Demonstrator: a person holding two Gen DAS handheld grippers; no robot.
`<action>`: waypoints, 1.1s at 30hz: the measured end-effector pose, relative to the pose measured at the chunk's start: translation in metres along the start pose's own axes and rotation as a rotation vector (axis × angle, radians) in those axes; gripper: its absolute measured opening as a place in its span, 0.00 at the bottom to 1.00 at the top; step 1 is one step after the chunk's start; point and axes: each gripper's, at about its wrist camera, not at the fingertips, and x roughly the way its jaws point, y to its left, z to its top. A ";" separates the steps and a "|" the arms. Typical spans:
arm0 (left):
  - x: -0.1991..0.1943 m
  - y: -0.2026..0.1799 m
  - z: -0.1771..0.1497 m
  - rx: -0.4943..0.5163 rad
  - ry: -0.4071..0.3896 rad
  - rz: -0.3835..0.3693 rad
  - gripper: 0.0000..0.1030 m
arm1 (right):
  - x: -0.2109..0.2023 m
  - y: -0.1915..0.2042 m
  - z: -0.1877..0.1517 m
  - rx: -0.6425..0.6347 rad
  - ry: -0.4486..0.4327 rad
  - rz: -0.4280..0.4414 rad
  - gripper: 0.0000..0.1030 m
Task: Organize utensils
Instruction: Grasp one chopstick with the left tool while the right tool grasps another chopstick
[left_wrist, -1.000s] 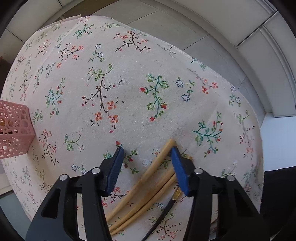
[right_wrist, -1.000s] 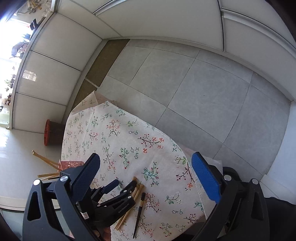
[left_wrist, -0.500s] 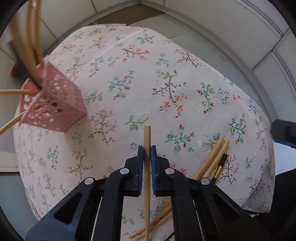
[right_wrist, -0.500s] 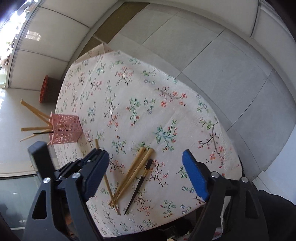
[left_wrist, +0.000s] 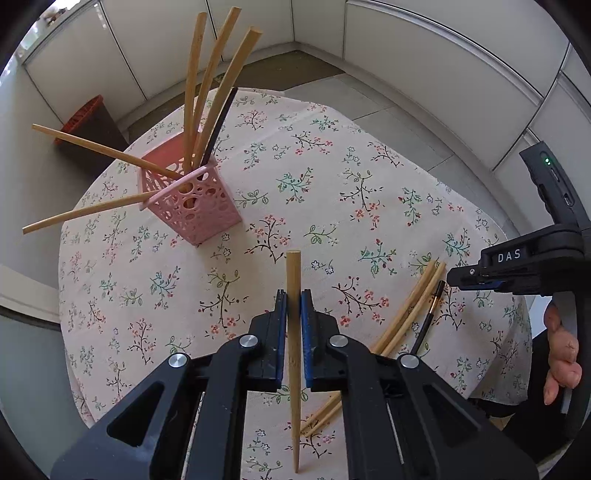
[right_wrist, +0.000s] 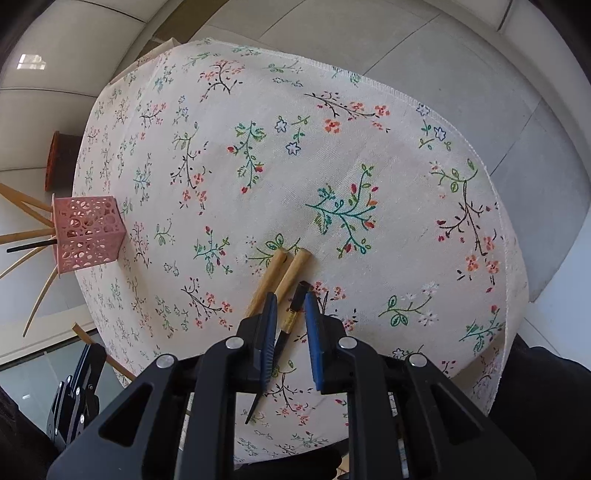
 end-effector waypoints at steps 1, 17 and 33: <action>-0.002 0.001 0.000 -0.001 -0.005 -0.001 0.07 | 0.002 0.000 0.001 0.009 -0.001 -0.006 0.16; -0.004 0.012 -0.007 -0.023 -0.018 -0.018 0.08 | 0.026 0.029 0.015 -0.004 -0.049 -0.065 0.11; 0.103 -0.006 0.013 -0.007 0.171 0.084 0.21 | 0.013 -0.008 0.040 0.038 0.054 0.071 0.12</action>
